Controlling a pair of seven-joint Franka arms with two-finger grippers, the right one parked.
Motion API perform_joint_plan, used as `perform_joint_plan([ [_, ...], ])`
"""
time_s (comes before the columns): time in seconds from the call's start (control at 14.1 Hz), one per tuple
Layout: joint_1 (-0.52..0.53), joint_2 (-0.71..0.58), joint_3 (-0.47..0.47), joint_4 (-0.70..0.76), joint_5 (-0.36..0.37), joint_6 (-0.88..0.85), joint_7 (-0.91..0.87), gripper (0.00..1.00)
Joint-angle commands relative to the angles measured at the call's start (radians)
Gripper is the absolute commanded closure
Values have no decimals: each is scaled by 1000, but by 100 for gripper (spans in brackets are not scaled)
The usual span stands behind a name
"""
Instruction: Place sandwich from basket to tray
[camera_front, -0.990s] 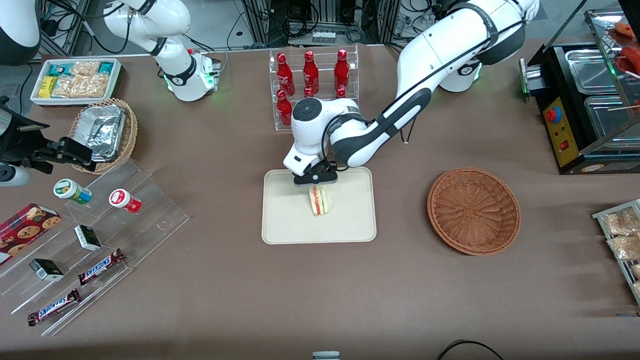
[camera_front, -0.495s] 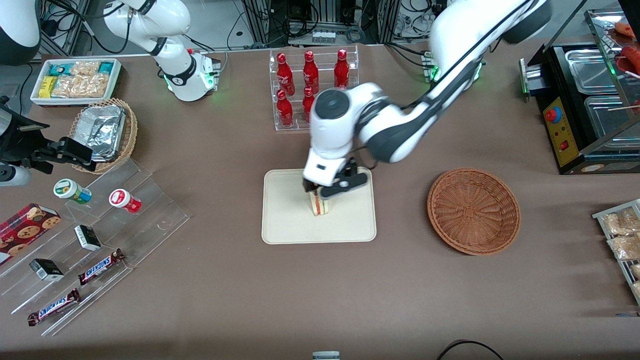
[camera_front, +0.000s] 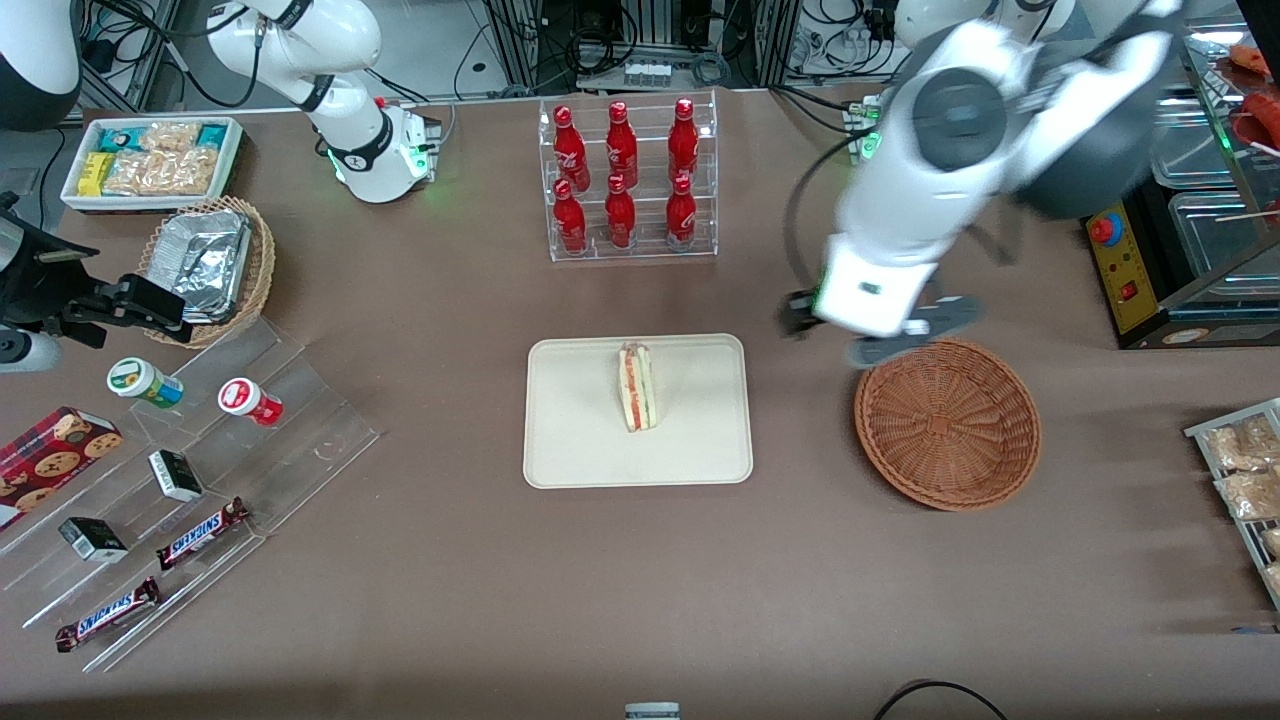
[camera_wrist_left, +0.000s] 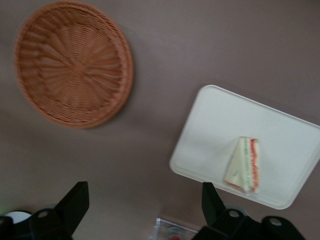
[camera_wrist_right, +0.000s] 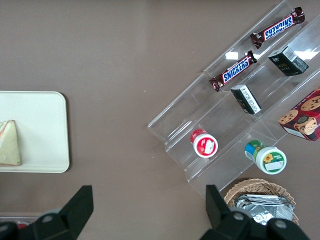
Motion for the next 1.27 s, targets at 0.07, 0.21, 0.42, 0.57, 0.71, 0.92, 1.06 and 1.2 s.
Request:
perform_joint_plan([
  [0.07,66,-82,82,-35,-42,-86,233,1],
  [0.21,25,-144,254,-41,-124,-103,405,1],
  [0.42,-120,-187,569,-50,-162,-167,690,1],
  [0.57,-167,-210,684,-67,-162,-177,803,1],
  [0.71,-170,-246,727,-113,-162,-171,907,1],
  [0.92,-173,-233,745,-102,-146,-161,926,1],
  [1.06,-173,-216,723,-81,-145,-161,926,1],
  [1.2,-173,-211,702,-67,-116,-161,917,1],
])
